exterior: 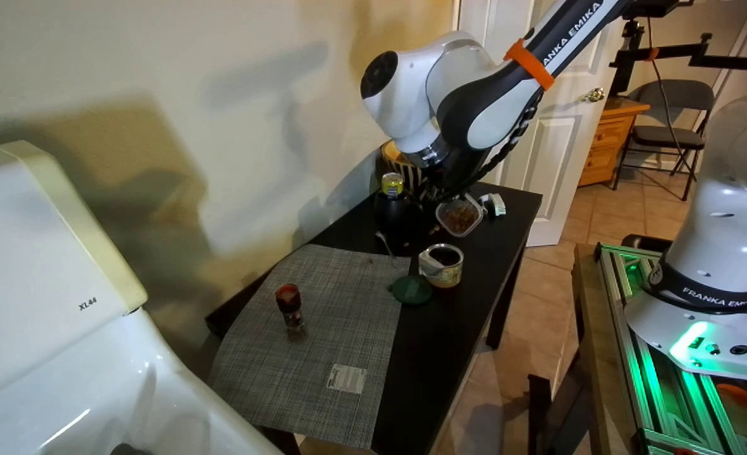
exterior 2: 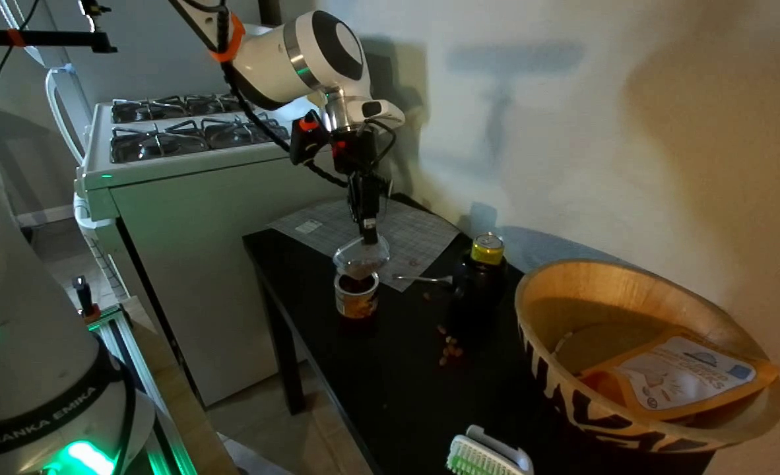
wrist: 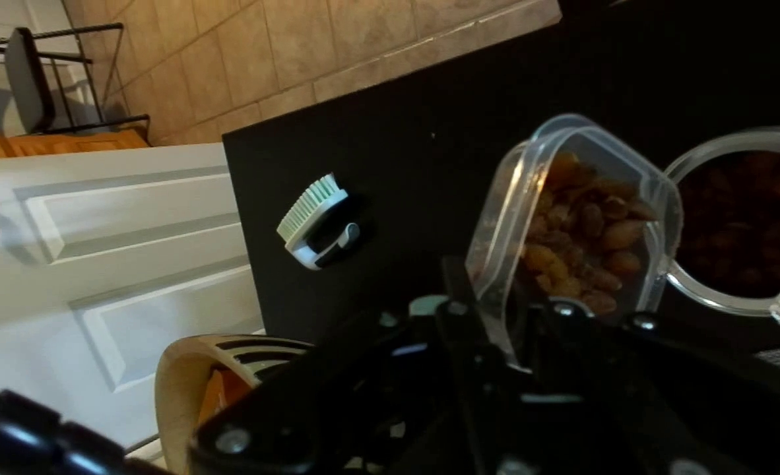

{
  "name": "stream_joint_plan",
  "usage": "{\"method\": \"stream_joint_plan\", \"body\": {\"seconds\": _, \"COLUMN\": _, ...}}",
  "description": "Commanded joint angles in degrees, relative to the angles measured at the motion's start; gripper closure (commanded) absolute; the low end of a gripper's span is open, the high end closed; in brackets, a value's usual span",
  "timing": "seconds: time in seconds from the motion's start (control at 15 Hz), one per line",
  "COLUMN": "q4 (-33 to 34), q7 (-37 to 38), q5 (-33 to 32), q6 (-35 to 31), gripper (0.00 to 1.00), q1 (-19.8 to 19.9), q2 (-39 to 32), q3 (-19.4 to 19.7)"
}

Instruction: Transfer the coffee from the bowl to the can

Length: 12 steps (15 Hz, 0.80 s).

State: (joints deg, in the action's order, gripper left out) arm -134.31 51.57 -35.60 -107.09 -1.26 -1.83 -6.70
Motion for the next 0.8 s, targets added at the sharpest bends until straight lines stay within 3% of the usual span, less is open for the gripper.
{"method": "stream_joint_plan", "body": {"seconds": 0.0, "q4": 4.63, "q7": 3.88, "q5": -3.04, "q6": 5.76, "gripper": 0.96, "q1": -2.98, "q2": -5.21, "q3": 0.33}}
{"method": "stream_joint_plan", "body": {"seconds": 0.73, "q4": 16.39, "q7": 7.25, "q5": -5.01, "q6": 20.79, "gripper": 0.96, "q1": -9.77, "q2": -16.05, "q3": 0.43}}
